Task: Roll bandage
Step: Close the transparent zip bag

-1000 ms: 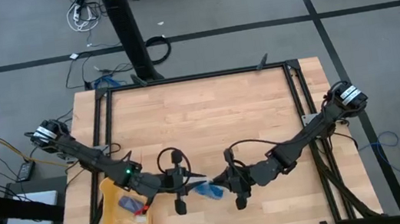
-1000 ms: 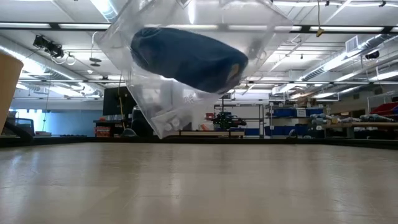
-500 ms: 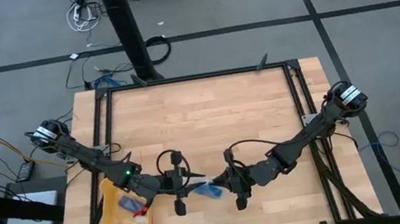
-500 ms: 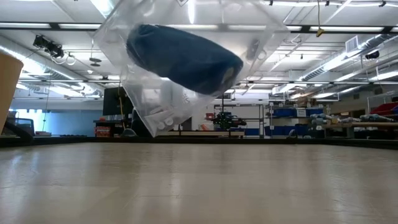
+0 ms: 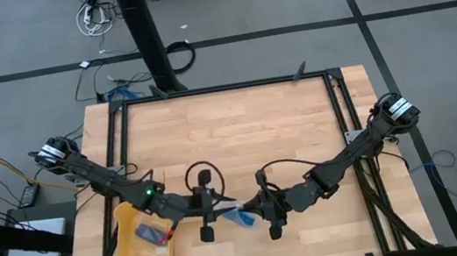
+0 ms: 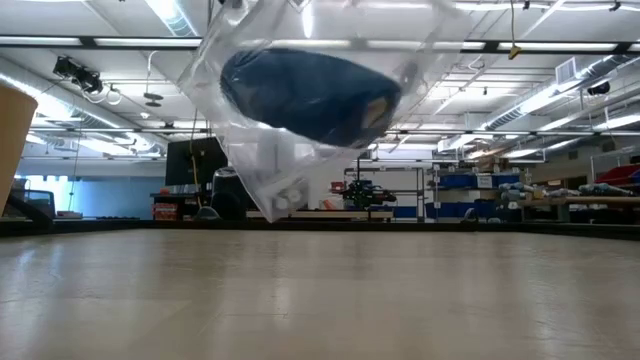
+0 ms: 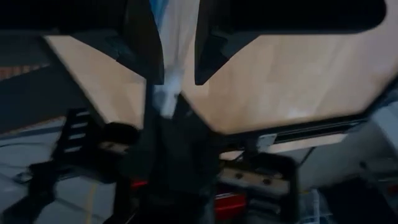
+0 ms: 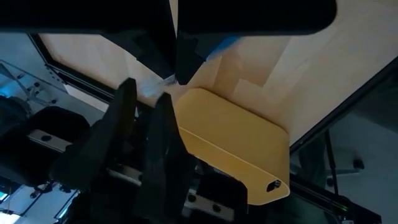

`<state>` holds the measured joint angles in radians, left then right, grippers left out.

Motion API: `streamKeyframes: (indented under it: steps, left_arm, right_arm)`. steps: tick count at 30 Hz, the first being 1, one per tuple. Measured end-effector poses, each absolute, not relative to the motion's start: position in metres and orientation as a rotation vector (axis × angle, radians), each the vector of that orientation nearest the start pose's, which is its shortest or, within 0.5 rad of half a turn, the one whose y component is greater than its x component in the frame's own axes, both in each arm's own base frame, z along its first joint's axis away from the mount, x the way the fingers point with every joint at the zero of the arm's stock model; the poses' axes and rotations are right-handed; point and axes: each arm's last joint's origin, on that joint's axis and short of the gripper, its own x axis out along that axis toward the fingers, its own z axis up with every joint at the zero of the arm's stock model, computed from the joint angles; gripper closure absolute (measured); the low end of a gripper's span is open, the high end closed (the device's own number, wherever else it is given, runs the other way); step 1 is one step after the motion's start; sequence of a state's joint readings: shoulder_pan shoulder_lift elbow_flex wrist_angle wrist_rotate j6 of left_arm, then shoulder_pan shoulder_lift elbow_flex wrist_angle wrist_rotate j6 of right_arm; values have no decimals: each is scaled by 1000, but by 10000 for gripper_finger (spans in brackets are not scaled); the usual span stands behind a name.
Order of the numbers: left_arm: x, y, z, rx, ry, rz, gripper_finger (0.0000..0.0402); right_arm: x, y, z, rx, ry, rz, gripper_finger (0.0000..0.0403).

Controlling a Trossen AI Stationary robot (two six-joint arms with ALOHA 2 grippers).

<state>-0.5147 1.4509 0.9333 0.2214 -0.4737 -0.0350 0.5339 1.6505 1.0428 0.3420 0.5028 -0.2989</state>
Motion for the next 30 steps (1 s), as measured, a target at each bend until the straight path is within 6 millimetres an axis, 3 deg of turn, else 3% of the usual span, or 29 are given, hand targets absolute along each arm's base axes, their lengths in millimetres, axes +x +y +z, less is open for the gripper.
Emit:
streamKeyframes:
  steps: [16,26,30]
  left_arm:
    - [291,-139,270,24,272,-164,307]
    - [291,-139,270,24,271,-160,380]
    - [290,-138,266,41,305,-143,382]
  right_arm:
    - [322,175,251,-430,225,74,403]
    - [322,175,251,-432,228,74,403]
    - [322,174,250,-441,232,75,403]
